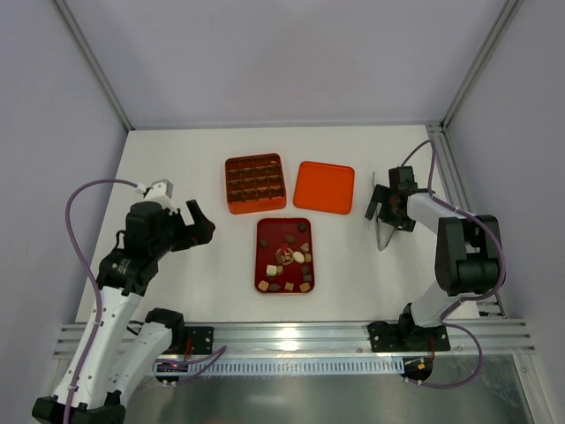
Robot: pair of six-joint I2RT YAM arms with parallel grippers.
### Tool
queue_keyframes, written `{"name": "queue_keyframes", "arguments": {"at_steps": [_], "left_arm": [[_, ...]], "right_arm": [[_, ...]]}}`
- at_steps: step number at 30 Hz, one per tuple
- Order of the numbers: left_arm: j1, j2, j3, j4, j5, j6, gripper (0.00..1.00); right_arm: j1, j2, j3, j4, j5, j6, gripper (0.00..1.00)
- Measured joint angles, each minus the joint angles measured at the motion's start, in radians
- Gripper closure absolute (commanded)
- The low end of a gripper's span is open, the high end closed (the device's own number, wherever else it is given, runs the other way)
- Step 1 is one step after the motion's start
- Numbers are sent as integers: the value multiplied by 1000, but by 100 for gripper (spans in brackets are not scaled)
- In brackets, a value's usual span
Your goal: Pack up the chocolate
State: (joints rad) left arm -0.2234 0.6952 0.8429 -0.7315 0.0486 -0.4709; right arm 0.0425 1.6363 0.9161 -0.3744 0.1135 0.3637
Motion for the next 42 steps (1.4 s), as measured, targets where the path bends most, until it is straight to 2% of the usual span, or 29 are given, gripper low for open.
{"name": "queue_keyframes", "arguments": {"at_steps": [10, 26, 29, 33, 42], "left_arm": [[-1, 1, 0, 0, 0, 0, 0], [-2, 10, 0, 0, 2, 0, 0], [-2, 10, 0, 0, 3, 0, 0], [-2, 10, 0, 0, 5, 0, 0], [-2, 14, 0, 0, 6, 0, 0]], "right_arm": [[0, 26, 19, 22, 14, -4, 21], [16, 66, 60, 18, 48, -25, 23], [20, 74, 69, 13, 56, -30, 28], [23, 84, 79, 11, 61, -39, 41], [40, 74, 79, -11, 57, -42, 45]]}}
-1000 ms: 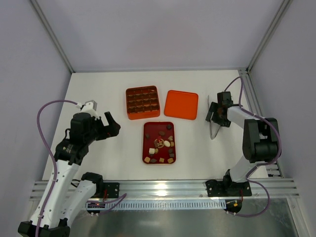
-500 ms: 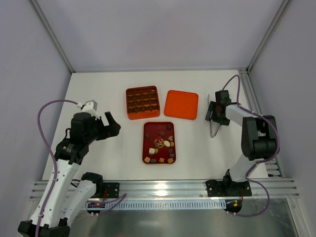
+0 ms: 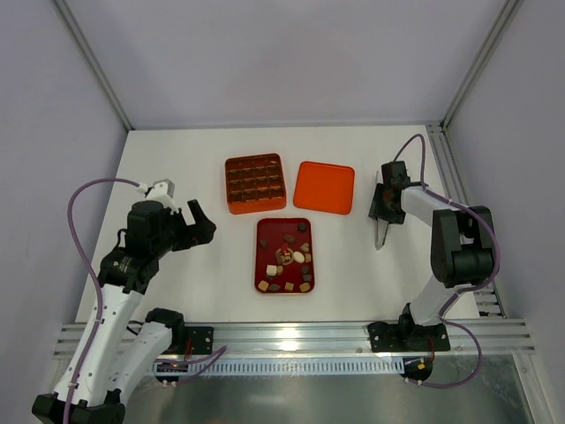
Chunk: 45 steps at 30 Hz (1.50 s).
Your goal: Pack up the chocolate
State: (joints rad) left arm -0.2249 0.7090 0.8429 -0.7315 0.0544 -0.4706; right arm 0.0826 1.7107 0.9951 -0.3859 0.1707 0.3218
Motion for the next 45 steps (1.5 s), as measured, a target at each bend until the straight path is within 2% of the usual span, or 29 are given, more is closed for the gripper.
{"name": "queue_keyframes", "arguments": {"at_steps": [16, 31, 45], "left_arm": [[0, 0, 0, 0, 0, 0, 0], [0, 2, 0, 0, 0, 0, 0], [0, 9, 0, 0, 0, 0, 0]], "right_arm": [[69, -272, 20, -134, -8, -2, 48], [119, -418, 31, -239, -23, -4, 52], [396, -510, 78, -311, -53, 28, 57]]}}
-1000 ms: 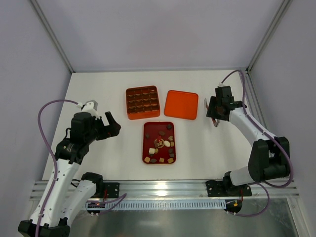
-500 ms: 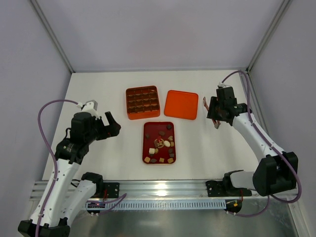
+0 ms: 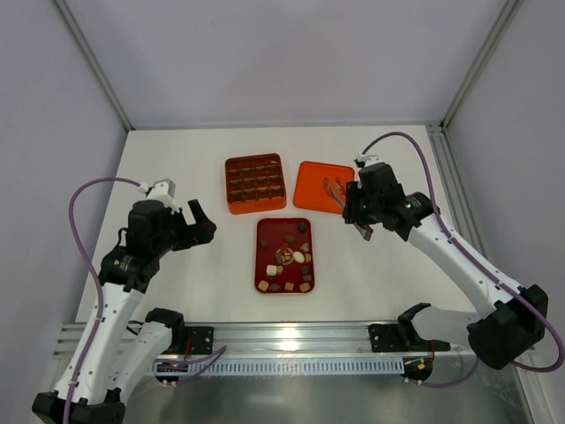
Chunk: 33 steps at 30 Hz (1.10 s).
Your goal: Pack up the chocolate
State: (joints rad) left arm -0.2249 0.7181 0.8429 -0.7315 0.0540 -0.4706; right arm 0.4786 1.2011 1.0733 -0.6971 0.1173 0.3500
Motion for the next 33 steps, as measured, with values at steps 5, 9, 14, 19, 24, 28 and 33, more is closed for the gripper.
{"name": "queue_keyframes", "arguments": {"at_steps": [5, 9, 14, 19, 24, 28, 33], "left_arm": [[0, 2, 0, 0, 0, 0, 0], [0, 2, 0, 0, 0, 0, 0], [0, 2, 0, 0, 0, 0, 0], [0, 4, 0, 0, 0, 0, 0], [0, 6, 0, 0, 0, 0, 0], [0, 6, 0, 0, 0, 0, 0], [0, 8, 0, 0, 0, 0, 0]], "right_arm": [[133, -16, 1, -20, -7, 30, 57], [244, -11, 2, -30, -7, 51, 59], [338, 23, 2, -31, -3, 70, 59], [385, 77, 2, -31, 8, 72, 59], [397, 114, 2, -29, 11, 72, 59], [400, 131, 2, -25, 11, 71, 59], [417, 139, 2, -22, 10, 71, 59]]}}
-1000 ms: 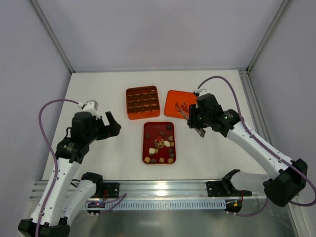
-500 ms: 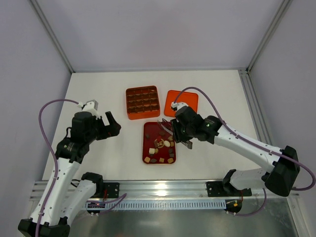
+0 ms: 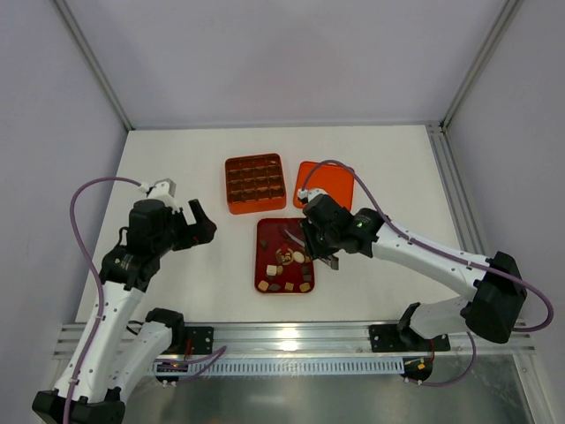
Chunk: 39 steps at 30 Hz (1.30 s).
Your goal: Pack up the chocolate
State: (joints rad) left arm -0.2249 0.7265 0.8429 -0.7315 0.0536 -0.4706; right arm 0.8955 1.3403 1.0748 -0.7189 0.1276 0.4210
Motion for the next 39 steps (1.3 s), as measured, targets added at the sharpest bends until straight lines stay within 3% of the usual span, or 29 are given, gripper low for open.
{"name": "queue_keyframes", "arguments": {"at_steps": [39], "left_arm": [[-2, 5, 0, 0, 0, 0, 0]], "right_arm": [[13, 41, -31, -16, 23, -23, 58]]}}
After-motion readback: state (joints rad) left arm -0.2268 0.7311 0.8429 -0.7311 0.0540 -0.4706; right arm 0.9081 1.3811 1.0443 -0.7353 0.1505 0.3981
